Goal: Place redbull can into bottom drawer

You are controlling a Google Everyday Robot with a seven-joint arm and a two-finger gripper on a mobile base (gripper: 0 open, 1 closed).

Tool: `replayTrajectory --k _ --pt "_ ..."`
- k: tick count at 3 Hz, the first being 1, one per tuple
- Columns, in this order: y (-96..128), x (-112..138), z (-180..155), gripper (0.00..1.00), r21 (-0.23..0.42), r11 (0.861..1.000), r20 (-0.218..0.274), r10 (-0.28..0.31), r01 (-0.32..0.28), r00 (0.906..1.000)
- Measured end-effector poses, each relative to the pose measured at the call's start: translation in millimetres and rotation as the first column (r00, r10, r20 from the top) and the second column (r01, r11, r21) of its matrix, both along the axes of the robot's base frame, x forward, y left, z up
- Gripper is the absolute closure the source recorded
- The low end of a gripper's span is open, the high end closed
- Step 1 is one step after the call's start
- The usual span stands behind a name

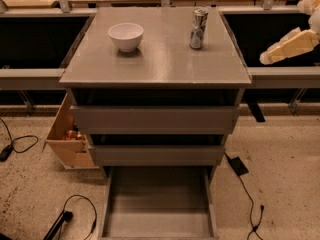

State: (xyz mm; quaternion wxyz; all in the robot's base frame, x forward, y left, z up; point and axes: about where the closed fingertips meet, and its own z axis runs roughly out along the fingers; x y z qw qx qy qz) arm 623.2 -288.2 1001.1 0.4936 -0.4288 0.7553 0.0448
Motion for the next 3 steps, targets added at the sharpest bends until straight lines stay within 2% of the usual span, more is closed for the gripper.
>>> replayTrajectory --k 1,2,3 --pt "14 31 -13 0.0 0.067 0.998 0.015 0.021 -0.022 0.9997" --pt "42 100 -39 0.0 0.178 0.983 0.005 0.043 -0.044 0.999" --pt "57 135 -50 0.0 0.236 0.971 0.003 0.05 -0.049 0.9988"
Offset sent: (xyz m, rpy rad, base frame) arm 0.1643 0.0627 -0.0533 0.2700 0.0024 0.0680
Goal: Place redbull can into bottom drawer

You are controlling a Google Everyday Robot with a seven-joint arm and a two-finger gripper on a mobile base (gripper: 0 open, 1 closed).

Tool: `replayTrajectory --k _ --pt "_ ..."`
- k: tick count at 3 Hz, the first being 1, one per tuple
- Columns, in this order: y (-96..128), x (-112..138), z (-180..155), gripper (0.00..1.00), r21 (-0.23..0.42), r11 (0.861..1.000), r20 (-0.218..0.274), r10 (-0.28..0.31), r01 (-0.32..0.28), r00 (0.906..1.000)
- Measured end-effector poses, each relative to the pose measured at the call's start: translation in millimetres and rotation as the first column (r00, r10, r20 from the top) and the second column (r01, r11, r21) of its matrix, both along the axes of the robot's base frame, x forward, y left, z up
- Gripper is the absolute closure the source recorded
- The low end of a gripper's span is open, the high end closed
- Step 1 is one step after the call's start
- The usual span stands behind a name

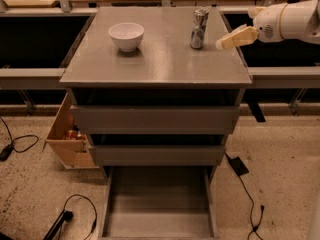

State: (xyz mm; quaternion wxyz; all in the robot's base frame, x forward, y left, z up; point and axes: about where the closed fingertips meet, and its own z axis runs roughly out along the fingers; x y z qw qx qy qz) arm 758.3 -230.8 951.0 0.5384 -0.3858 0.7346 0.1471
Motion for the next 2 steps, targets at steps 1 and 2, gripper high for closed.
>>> replayTrajectory --k 1,2 --pt "20 34 -10 0.0 0.072 0.997 0.002 0.015 -0.015 0.9999" --pt "31 66 -13 0.0 0.139 0.99 0.023 0.004 -0.007 0.9997"
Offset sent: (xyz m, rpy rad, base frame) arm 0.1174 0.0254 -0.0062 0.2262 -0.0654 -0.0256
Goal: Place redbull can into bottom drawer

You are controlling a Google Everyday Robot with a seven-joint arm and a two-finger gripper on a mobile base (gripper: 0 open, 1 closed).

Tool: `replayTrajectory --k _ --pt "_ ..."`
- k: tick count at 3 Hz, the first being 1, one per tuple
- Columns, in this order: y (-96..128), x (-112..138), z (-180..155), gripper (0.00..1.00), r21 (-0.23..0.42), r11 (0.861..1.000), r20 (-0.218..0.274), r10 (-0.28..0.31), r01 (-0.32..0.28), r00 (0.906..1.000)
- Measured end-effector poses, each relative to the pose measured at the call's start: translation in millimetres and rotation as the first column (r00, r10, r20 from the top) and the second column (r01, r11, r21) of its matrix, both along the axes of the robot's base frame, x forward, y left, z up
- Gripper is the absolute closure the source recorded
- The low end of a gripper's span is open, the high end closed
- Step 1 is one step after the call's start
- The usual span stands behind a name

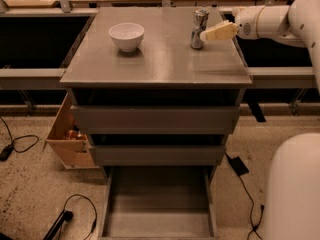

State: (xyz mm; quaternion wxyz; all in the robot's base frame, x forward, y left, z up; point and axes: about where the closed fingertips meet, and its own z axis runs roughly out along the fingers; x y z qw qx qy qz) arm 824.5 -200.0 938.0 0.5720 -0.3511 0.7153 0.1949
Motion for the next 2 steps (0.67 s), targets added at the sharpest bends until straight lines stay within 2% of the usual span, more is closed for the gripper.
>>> replayTrajectory --k 2 --pt "18 51 -5 0.0 0.102 0.994 0.03 -0.048 0.045 0.9984"
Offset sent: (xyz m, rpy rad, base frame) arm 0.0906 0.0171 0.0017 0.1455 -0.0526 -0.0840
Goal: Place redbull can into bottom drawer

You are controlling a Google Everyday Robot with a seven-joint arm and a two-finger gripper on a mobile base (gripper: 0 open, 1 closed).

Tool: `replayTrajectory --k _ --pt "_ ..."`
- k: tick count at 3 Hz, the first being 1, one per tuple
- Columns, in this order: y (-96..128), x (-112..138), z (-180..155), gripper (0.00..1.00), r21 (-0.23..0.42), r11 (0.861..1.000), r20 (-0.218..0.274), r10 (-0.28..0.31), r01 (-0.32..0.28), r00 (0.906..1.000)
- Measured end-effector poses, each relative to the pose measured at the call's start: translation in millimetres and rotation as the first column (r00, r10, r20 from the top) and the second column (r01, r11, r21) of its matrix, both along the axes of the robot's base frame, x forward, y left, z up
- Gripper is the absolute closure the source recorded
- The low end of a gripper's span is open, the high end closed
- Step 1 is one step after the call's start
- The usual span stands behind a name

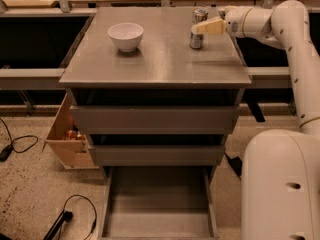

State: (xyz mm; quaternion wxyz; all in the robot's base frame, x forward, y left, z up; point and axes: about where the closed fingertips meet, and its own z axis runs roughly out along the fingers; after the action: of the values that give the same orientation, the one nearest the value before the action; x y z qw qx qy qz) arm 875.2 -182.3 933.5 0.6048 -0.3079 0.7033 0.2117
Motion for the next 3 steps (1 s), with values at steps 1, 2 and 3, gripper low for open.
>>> replayTrajectory --k 1,2,3 --pt "11 15 -5 0.0 0.031 0.999 0.0 -0.01 0.01 1.0" --pt "23 24 -9 0.14 0.06 0.998 -0.005 -0.009 0.009 0.9999" --pt "30 29 -7 0.38 0.063 0.998 -0.001 -0.015 0.015 0.9999"
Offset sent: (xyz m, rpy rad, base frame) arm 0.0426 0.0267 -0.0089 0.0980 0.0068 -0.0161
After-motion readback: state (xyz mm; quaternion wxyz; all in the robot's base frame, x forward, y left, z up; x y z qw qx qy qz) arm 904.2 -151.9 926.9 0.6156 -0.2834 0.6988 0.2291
